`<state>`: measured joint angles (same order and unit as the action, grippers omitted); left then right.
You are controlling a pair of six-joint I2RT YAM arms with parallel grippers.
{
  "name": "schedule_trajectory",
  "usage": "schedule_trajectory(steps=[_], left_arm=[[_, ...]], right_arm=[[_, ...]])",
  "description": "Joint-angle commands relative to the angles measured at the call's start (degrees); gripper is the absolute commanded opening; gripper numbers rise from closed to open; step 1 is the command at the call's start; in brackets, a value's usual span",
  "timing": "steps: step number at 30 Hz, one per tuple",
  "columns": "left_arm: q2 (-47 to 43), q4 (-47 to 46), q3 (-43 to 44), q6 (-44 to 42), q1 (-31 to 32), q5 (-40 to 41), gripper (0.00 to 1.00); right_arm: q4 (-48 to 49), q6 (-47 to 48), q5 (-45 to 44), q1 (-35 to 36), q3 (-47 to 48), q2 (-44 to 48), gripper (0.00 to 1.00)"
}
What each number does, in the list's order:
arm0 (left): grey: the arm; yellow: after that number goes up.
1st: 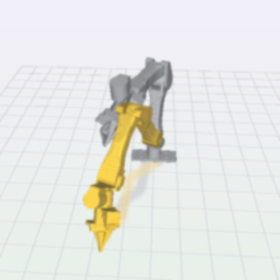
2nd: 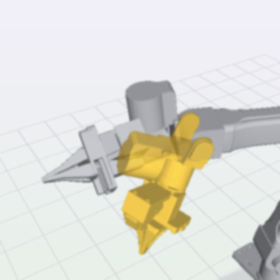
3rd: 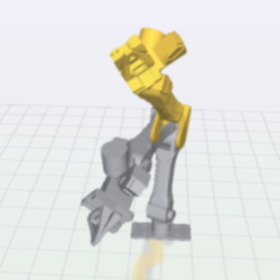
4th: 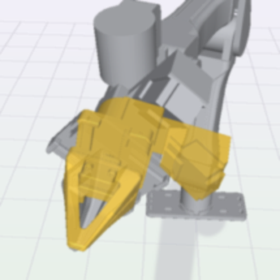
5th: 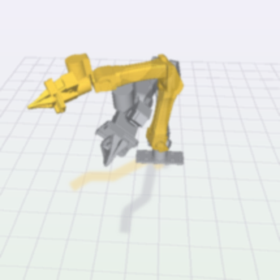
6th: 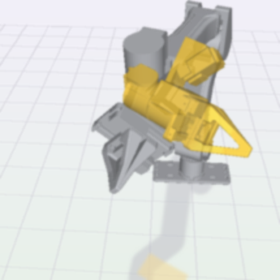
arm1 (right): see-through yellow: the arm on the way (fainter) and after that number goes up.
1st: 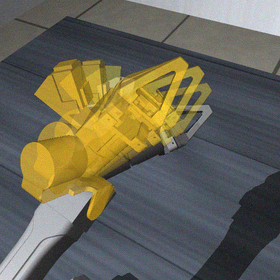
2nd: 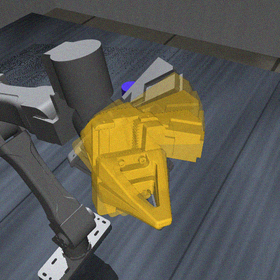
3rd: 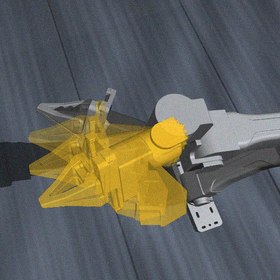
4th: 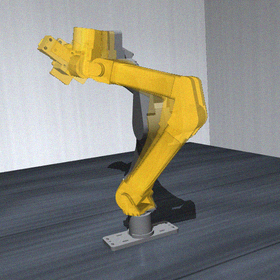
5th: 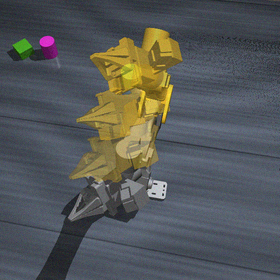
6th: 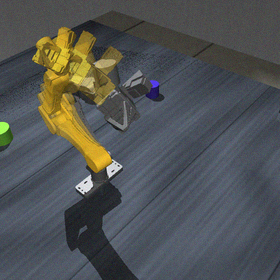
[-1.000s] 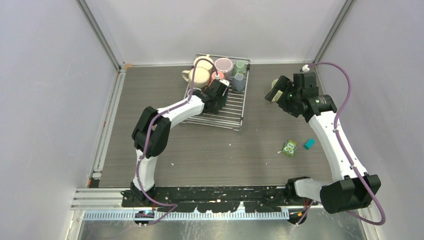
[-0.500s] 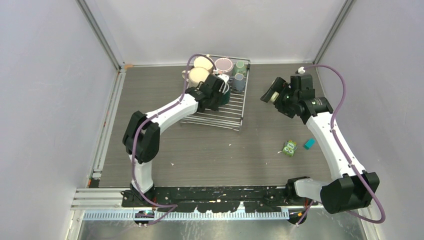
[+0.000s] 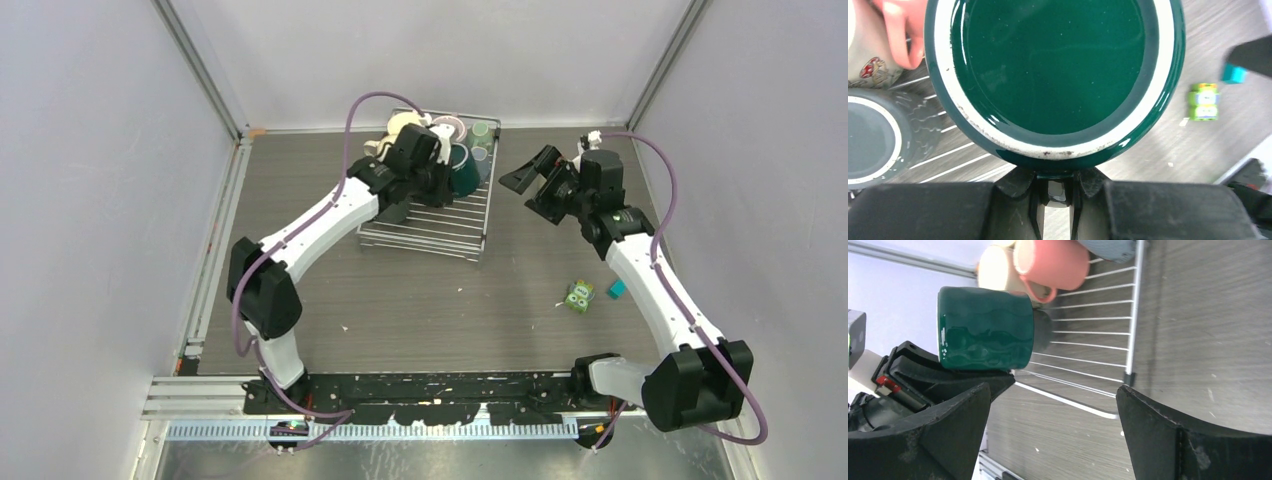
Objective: Unload the cups from the dish rack
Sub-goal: Unload the cup from the dish rack, then place the cup at the corner of the board.
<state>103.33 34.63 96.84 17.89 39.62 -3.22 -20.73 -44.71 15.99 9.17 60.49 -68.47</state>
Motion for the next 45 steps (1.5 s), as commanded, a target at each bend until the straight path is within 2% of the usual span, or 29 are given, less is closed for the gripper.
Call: schedule_trajectory(steps=[1,10,20,28,32,40,45], left_arm=[[-6.68,-1.36,6.28,4.41,-0.02,-7.89,0.00],[-9.13,0.61,11.53,8.66,-0.04,-14.79,0.00],[-9.29,-2.14,14.19,14.90,-0.06,-20.57,0.00],[-8.67,-6.72,14.16,19.99,-0.01,-24.14,0.00],[-8.37,-9.42,13.46,22.60,-0.04,-25.51,0.00],[-8.65,-15.86,10.36,29.24,-0.32,-28.45,0.00],[-9.24,-18.32,8.06,31.97,-0.59,-29.82,0.00]], right_arm=[[16.26,-5.04,7.07,0.26,-1.70,2.79,1.00],[41.69,-18.82,14.61,0.32,-6.40,2.54,1.00],[70.12,-37.40,17.31,0.58,-9.52,-2.69,1.00],[75.31,-41.16,16.89,3.00,-9.01,-4.10,0.93],[77.78,-42.09,16.59,3.99,-9.50,-4.12,0.82],[82.76,-44.95,15.84,4.26,-10.45,-4.55,0.52],[82.84,-44.78,15.40,4.52,-10.66,-4.52,0.26]])
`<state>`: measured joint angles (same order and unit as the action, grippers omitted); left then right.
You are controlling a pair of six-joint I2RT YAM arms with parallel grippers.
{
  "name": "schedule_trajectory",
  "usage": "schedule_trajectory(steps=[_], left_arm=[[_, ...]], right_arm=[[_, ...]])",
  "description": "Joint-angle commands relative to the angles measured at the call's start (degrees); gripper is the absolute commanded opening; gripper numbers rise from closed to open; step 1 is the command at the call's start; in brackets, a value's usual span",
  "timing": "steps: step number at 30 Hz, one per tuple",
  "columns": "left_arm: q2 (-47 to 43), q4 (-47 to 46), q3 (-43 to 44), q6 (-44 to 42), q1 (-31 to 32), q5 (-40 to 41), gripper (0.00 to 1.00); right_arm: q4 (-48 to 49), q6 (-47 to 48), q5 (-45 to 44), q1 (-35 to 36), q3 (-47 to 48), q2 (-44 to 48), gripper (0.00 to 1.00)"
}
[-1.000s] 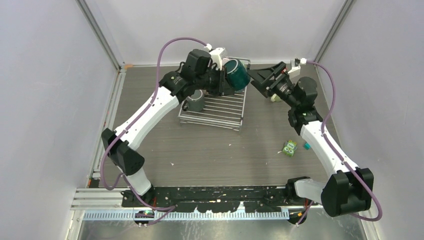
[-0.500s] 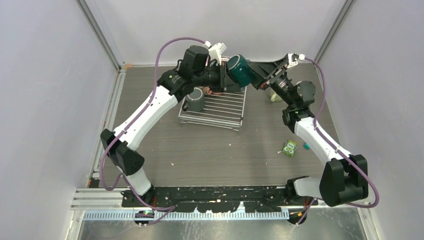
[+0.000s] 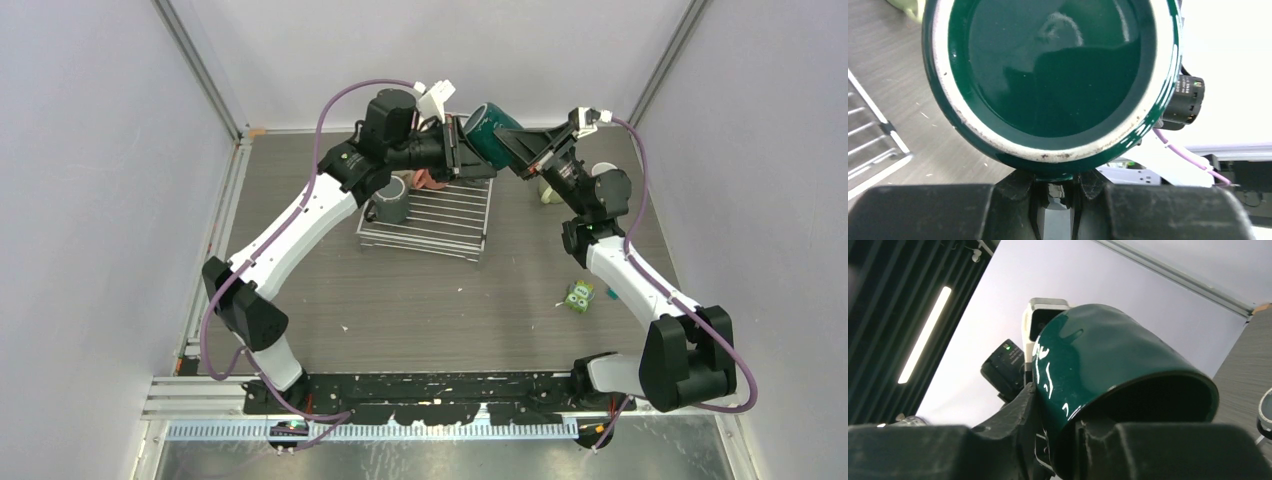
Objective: Unload the cups from the dish rack
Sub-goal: Place the cup at the corner of the board.
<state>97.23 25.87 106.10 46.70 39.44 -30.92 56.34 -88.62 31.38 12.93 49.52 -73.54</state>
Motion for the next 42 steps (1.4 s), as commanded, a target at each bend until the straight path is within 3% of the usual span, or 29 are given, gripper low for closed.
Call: schedule_trajectory(steps=[1,3,5,13,16,20,26,32,36,42], left_arm=[[-3.35,-10.41,-1.89,3.79,-0.48,-2.35,0.00],[-3.85,-11.93,-3.39,5.21,-0.48,-2.77,0.00],[-4.28,-13.33,-4.81,6.43,-0.46,-3.31,0.01],[-7.14,-17.16,-10.74,8.24,-0.51,-4.30,0.66],[-9.05,-16.60,-13.33,7.05,-0.51,-3.74,0.80],[-12.11,-12.10,-16.59,3.16,-0.51,-1.48,0.98],[-17.50,-5.16,-20.17,-3.32,-0.46,3.08,1.00],[-21.68,2.35,-20.67,-9.60,-0.50,6.64,1.00],[-24.41,6.01,-20.95,-12.24,-0.39,8.31,1.00],[-27.57,10.24,-20.87,-14.87,-0.42,9.34,1.00]], right_arm=[[5.76,-0.75,-0.07,0.80,0.32,0.58,0.20],[5.49,-0.41,-0.29,0.81,0.47,0.68,0.06],[5.28,0.14,-0.56,0.89,0.50,0.85,0.01],[1.81,2.69,-2.22,1.03,1.62,2.07,0.01],[-3.73,6.15,-2.76,1.03,3.11,3.52,0.01],[-20.39,15.39,-4.74,1.04,6.65,7.51,0.01],[-51.44,30.94,-9.48,0.88,15.63,10.18,0.01],[-78.45,45.60,-19.06,0.81,27.37,7.13,0.01],[-89.12,52.53,-23.31,0.31,34.93,1.61,0.01],[-95.19,63.69,-25.05,0.21,43.38,-10.00,0.01]])
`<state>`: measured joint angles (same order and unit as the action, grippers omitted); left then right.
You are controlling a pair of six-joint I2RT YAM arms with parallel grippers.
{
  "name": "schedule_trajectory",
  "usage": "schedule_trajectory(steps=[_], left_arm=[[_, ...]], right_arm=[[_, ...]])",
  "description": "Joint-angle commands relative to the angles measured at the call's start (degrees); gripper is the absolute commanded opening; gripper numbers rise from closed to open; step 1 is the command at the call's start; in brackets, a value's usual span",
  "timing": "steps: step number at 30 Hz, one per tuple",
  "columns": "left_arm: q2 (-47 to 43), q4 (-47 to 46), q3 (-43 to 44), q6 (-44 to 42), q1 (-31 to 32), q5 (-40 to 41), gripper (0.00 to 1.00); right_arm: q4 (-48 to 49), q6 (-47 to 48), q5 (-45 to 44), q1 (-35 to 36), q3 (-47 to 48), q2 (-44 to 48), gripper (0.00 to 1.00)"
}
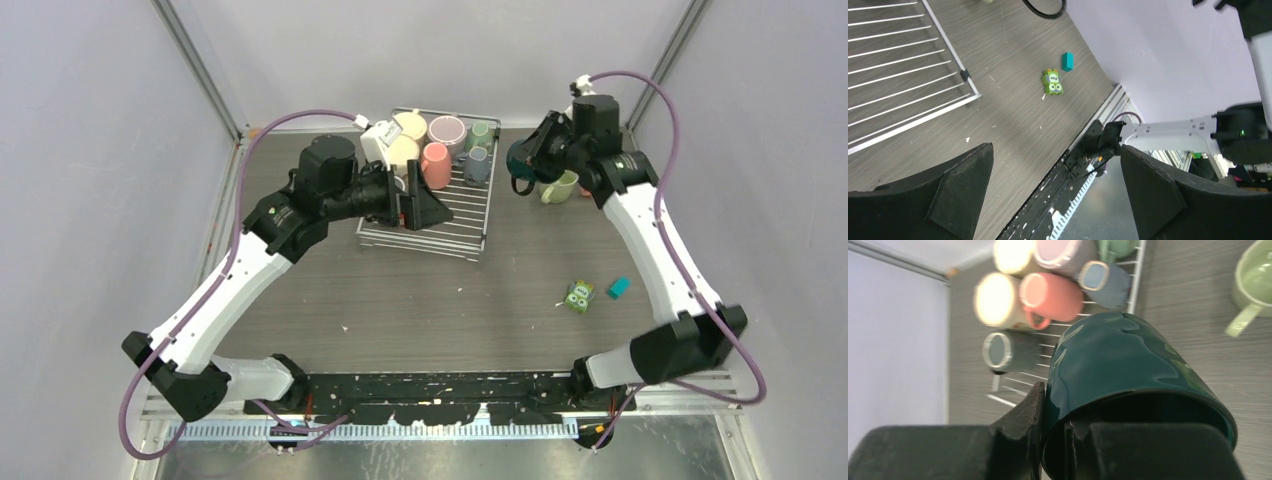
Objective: Unload the cups from the dish rack
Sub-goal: Place the cup at the corner of the board.
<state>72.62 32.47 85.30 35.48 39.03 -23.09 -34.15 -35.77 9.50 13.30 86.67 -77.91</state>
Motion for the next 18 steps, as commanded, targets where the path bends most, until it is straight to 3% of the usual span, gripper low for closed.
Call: schedule_trajectory(steps=[1,18], left_arm=[[-3.53,4.04,-0.35,-3.92,0.00,1.54,1.00],[-8.28,11.62,0.60,-8.10,0.00,4.96,1.00]], right_arm=[[-5.89,12.77,-3.67,-0.12,7.82,-7.59,0.01],[-10.35,30.34,-5.17,-0.86,28.78,-38.05,0.01]])
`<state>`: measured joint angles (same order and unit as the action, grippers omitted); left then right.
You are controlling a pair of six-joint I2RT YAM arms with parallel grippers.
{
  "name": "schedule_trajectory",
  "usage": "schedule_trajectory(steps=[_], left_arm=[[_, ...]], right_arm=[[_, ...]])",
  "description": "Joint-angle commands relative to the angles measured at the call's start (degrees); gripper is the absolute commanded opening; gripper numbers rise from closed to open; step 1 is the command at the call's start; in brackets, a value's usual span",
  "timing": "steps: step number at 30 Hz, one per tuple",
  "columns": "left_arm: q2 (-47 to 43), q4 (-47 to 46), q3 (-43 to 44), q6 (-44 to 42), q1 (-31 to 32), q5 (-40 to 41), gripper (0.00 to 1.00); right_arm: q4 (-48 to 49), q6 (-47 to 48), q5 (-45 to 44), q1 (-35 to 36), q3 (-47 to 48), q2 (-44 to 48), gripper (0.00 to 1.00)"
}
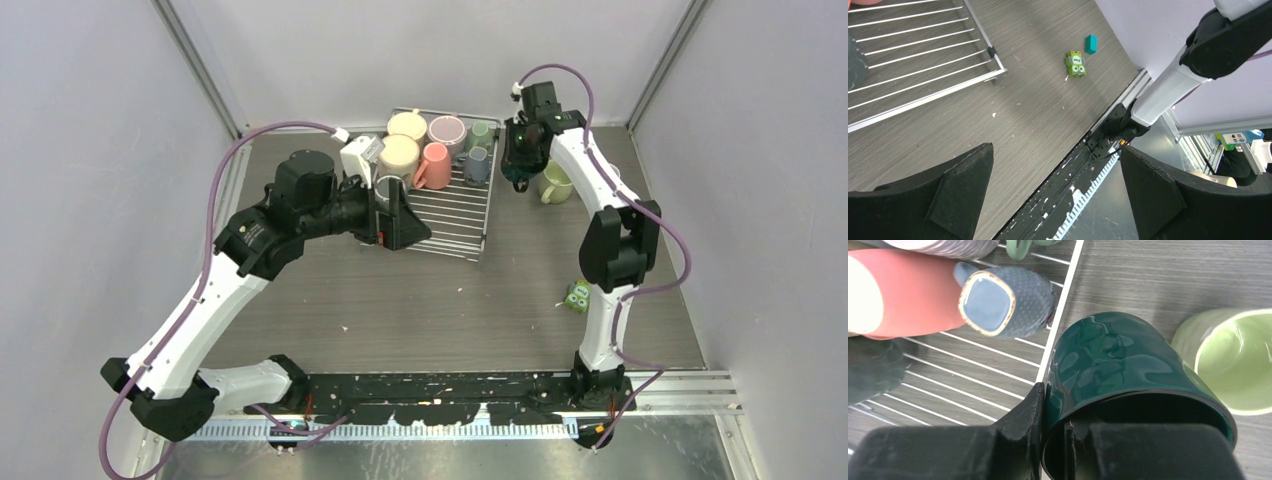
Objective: Unload the cups from the dish rack
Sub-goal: Place the cup at the corner of the board.
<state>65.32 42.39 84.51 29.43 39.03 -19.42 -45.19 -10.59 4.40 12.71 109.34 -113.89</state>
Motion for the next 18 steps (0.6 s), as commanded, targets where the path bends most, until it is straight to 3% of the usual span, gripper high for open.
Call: schedule_trajectory(steps=[1,9,18], left_arm=[[-0.91,1.90,1.63,-2.17,0.00,1.39,1.00],[0.66,3.46,3.45,-3.31,0.04,2.32,1.00],[1.52,3.84,3.81,-3.45,0.00,2.77,1.00]], right_arm=[[0.28,5.65,-0.03,-0.30,7.18,-3.39,0.01],[-4.28,8.22,-0.80,-0.42,14.33,-12.75,0.01],[-5.74,8.89,-2.69,-0.54,15.14,-16.84,0.01]])
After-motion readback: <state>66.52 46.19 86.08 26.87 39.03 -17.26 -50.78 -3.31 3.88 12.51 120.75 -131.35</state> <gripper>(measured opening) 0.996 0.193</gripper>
